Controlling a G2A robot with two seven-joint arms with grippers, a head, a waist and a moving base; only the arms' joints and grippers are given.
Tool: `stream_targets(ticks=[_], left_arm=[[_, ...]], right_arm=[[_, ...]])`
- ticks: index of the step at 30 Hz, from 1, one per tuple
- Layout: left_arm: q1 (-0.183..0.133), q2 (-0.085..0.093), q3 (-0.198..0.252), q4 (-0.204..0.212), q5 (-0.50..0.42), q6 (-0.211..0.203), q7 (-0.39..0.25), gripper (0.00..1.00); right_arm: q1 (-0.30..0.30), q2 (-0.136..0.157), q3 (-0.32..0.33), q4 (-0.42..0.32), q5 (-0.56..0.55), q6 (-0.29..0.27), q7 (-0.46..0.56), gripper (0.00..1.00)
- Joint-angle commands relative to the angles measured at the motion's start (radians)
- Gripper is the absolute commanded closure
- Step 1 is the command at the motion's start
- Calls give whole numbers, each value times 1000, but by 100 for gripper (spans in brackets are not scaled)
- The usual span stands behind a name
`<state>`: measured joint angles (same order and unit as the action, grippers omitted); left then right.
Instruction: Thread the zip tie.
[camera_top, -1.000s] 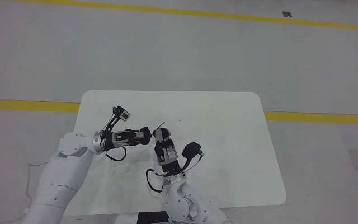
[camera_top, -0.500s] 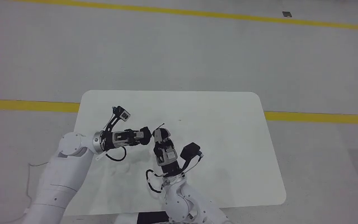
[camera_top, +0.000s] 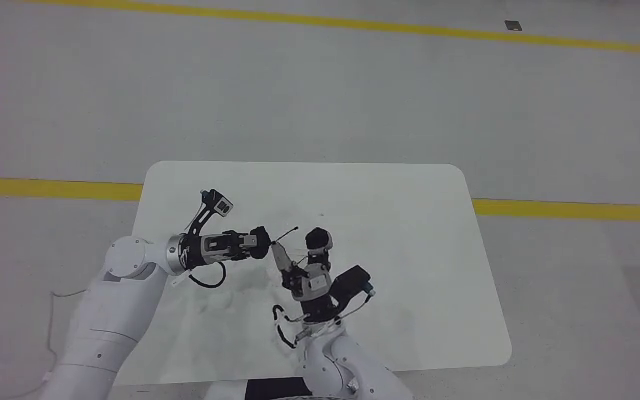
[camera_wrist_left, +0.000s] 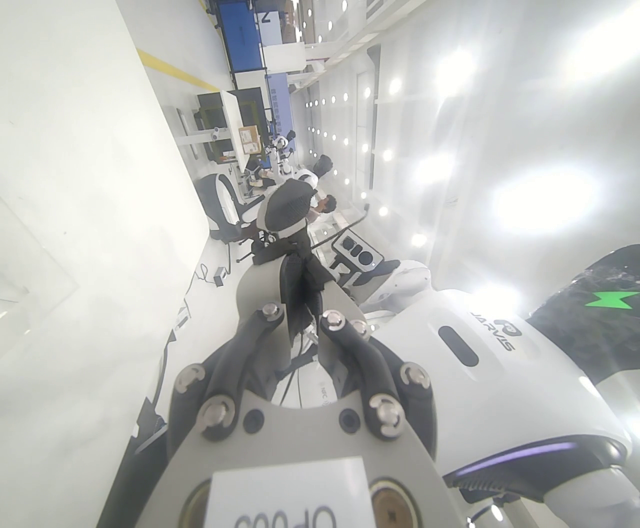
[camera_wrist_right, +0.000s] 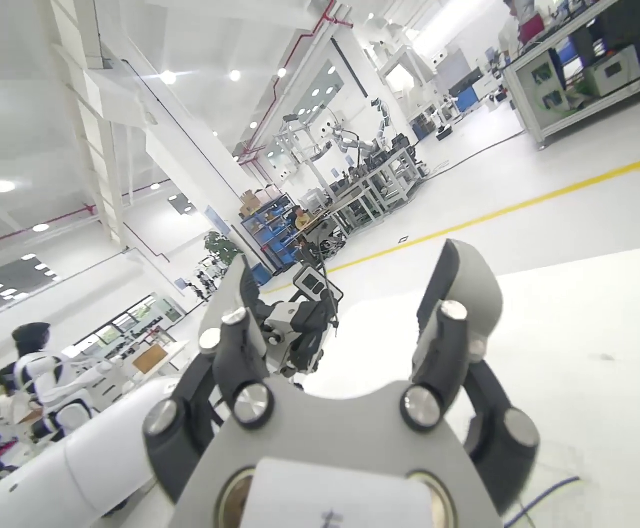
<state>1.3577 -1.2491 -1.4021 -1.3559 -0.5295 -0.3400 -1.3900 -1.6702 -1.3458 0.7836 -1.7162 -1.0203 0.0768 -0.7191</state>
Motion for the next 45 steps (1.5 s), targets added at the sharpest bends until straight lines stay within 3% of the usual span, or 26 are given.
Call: stream_targets(ticks=[1,5,20,22,26,31,36,40,45], left_arm=[[0,0,0,0,0,0,0,100],[0,0,0,0,0,0,0,100],[2,0,2,-5,-3,5,13,100],[18,2,2,-30,-41,32,18,100],[62,15,-29,-68,-210,126,0,100],[96,37,-27,-82,-326,201,0,100],[106,57,0,-57,-443,285,0,100],[101,65,8,-47,-438,263,0,100],[101,65,8,-47,-438,263,0,100]], right_arm=[[-13,6,19,-9,-47,9,-8,0],[-33,18,46,-20,-173,14,-46,0],[-27,19,54,-21,-192,21,-40,0],[-23,22,69,-14,-273,64,-60,0],[-34,27,82,-7,-451,169,-102,0],[-32,33,94,4,-550,263,-142,0],[35,70,107,73,-550,263,-243,0],[76,99,99,109,-550,263,-251,0],[76,99,99,109,-550,263,-251,0]])
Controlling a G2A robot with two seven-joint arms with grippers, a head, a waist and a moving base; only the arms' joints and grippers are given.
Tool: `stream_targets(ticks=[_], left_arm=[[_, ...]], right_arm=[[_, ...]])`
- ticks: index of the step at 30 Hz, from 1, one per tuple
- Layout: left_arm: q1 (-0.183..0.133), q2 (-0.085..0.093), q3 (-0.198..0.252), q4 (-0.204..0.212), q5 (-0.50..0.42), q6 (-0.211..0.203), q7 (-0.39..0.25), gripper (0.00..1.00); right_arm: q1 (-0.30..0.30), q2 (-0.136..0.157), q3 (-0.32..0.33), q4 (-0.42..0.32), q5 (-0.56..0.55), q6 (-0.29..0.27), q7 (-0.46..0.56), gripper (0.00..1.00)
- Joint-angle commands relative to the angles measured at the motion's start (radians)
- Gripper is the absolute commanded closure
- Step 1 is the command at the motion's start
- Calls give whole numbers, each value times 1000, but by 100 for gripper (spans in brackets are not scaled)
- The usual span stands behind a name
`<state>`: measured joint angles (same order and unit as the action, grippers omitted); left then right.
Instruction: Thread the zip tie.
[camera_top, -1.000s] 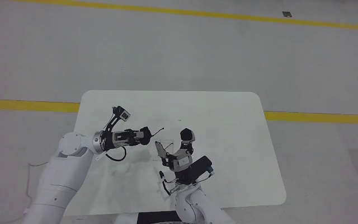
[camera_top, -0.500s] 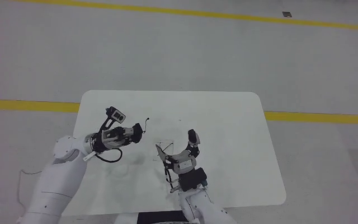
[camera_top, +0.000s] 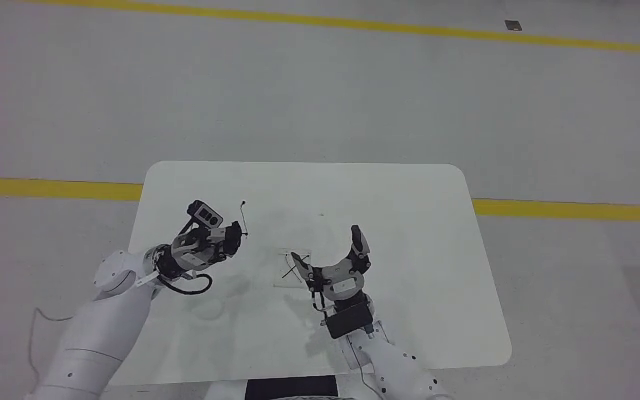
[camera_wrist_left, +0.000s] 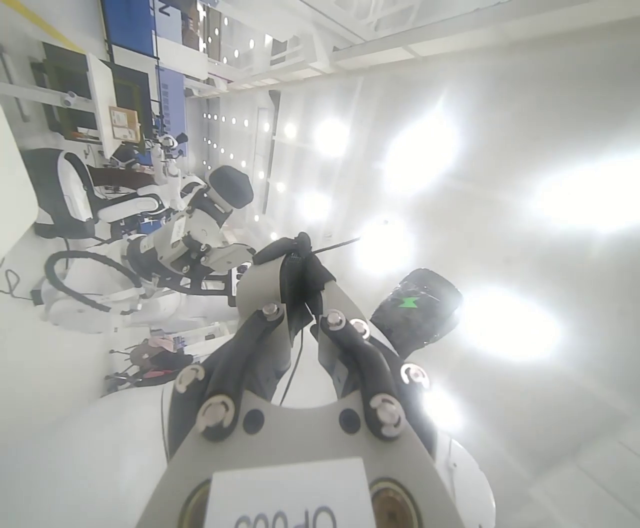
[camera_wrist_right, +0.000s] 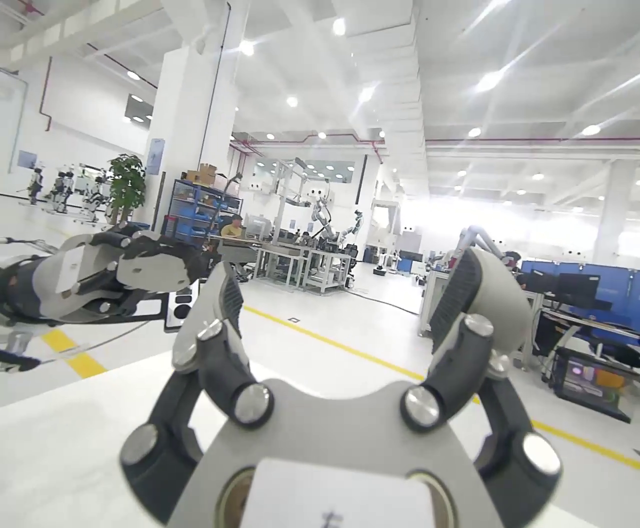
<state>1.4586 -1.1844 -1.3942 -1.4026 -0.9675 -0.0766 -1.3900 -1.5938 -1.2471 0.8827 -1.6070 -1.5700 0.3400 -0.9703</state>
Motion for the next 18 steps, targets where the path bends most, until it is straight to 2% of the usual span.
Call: stream_targets(ticks=[1,4,6,8,12,18], left_arm=[[0,0,0,0,0,0,0,100],[2,-2,11,-13,-25,23,32,100],[0,-3,17,-9,-62,47,42,100],[-4,-3,22,-6,-75,54,44,100],[-10,-5,39,-4,-109,69,51,100],[-24,-6,57,3,-114,79,87,100]], right_arm=[[0,0,0,0,0,0,0,0],[4,1,4,2,0,0,9,0],[30,11,3,24,0,0,12,0],[53,22,-10,41,0,0,9,0],[113,52,-49,72,0,0,22,0],[211,93,-130,98,0,0,45,0]])
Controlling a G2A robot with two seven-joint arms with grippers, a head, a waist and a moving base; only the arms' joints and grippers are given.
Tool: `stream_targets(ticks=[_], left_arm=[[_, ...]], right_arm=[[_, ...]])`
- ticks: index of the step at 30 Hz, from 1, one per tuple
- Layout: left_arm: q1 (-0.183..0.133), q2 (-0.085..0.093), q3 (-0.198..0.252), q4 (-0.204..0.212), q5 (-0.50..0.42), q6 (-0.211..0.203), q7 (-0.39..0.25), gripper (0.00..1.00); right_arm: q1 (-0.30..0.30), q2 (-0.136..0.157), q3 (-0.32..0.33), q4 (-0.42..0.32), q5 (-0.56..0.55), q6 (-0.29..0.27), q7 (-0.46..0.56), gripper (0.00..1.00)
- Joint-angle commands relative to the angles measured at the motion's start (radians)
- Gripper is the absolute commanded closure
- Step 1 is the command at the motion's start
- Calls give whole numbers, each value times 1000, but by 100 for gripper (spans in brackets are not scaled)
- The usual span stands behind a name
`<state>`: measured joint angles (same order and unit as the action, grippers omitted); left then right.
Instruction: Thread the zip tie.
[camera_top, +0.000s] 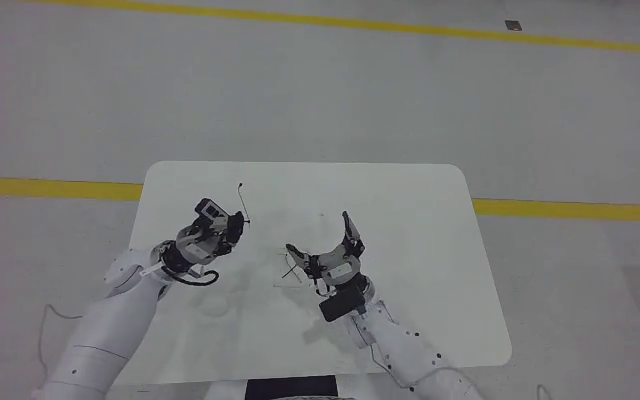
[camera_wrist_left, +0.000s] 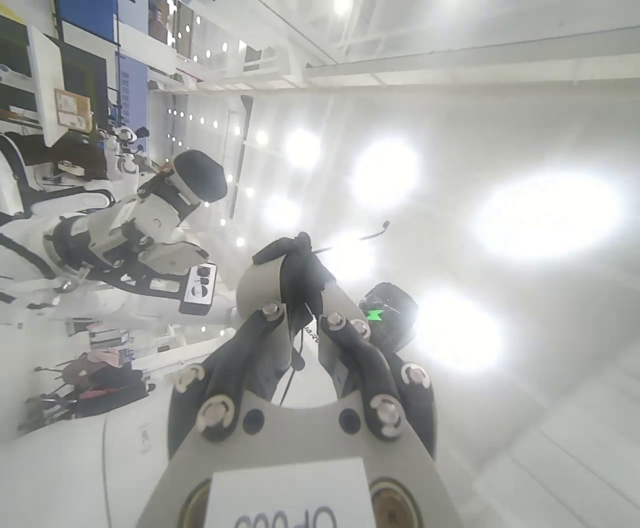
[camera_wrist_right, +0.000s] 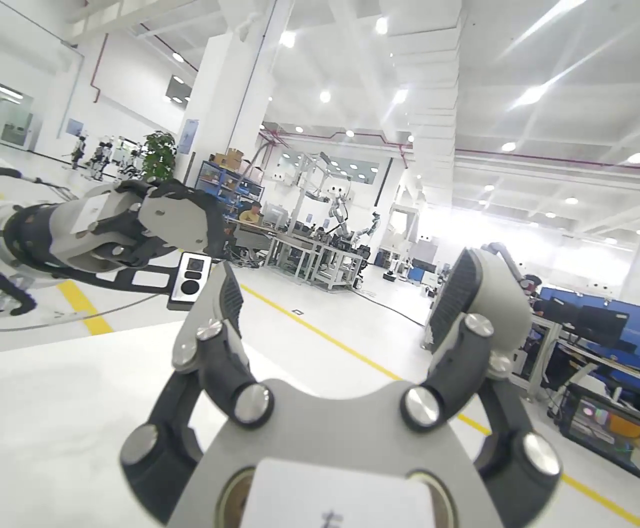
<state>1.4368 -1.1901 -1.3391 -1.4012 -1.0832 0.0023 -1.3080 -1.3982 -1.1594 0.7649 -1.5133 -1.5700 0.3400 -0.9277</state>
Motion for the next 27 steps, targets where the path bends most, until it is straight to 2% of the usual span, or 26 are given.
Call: stream_targets(ticks=[1,8,9,16,18,21,27], left_arm=[[-5,0,6,3,2,0,12,100],[-15,-1,27,13,5,-4,45,100],[-17,0,26,13,21,-19,60,100],[-17,0,26,13,21,-19,60,100],[-15,-1,31,6,13,-12,84,100],[-12,-4,46,-1,-15,7,103,100],[-19,-8,67,5,-31,-12,133,100]], right_arm=[[39,14,-34,10,0,0,10,0],[136,54,-135,12,0,0,86,0],[143,58,-143,9,0,0,95,0],[145,60,-143,3,0,0,103,0],[147,60,-141,3,0,0,115,0],[169,65,-156,8,0,0,128,0],[227,75,-203,20,0,0,180,0]])
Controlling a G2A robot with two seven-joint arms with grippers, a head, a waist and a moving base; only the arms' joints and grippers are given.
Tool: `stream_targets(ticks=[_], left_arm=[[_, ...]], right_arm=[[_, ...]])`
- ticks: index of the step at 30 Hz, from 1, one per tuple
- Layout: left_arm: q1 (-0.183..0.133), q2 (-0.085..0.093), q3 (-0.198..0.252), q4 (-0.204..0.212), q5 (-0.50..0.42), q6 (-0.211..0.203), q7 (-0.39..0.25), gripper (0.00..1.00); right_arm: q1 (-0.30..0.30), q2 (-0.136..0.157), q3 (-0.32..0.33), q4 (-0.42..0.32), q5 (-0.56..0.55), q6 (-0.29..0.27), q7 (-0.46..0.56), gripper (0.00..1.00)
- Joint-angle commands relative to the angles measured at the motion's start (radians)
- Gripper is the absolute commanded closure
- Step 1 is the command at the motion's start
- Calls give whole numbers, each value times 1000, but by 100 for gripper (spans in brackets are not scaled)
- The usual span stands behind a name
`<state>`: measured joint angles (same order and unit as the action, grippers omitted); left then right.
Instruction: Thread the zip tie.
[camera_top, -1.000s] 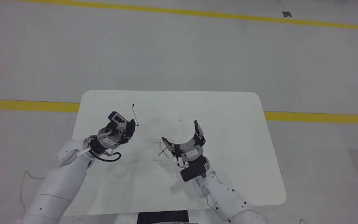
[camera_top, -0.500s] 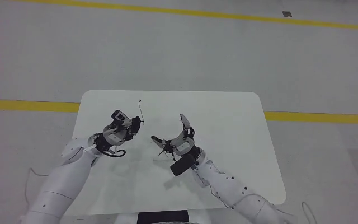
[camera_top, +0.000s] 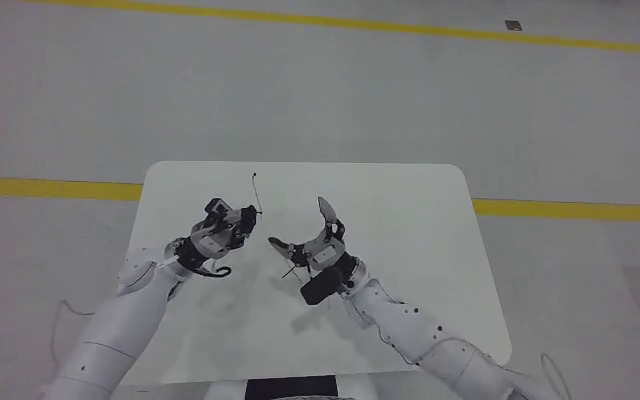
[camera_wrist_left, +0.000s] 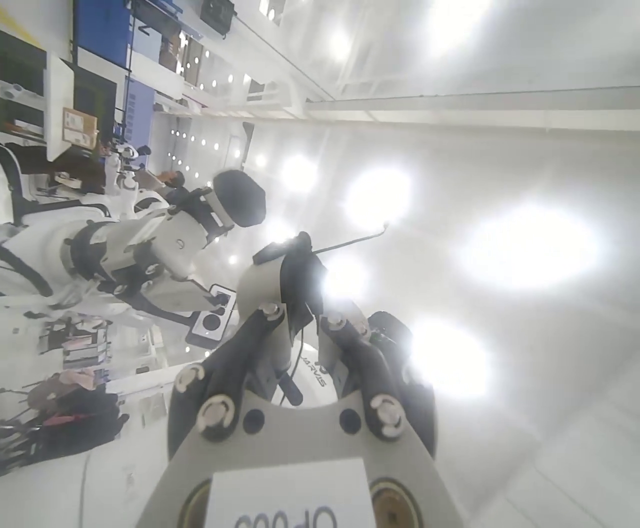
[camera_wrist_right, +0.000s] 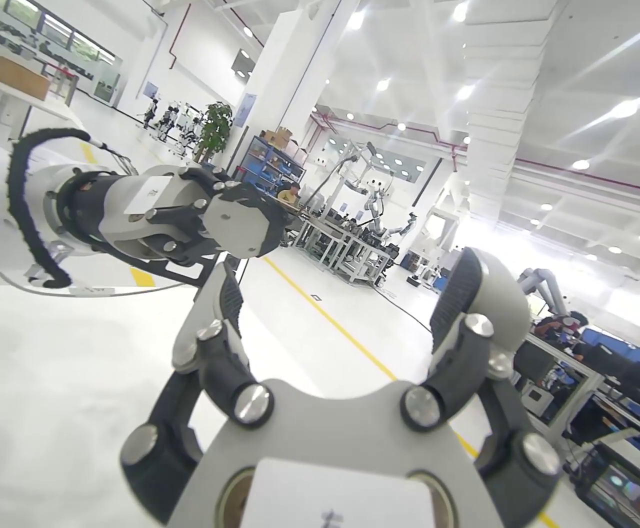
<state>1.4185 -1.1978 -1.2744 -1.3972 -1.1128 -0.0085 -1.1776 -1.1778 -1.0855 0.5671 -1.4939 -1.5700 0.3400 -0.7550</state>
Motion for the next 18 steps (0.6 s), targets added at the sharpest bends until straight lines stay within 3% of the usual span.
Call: stream_targets(ticks=[1,7,18], left_arm=[[-2,-1,4,2,-5,-4,6,100],[-4,-1,7,5,-10,-17,20,100],[2,-5,24,-12,-38,-7,56,100]], right_arm=[[17,2,-14,2,0,0,17,0],[60,4,-70,8,0,0,28,0],[53,0,-57,-7,0,0,42,0]])
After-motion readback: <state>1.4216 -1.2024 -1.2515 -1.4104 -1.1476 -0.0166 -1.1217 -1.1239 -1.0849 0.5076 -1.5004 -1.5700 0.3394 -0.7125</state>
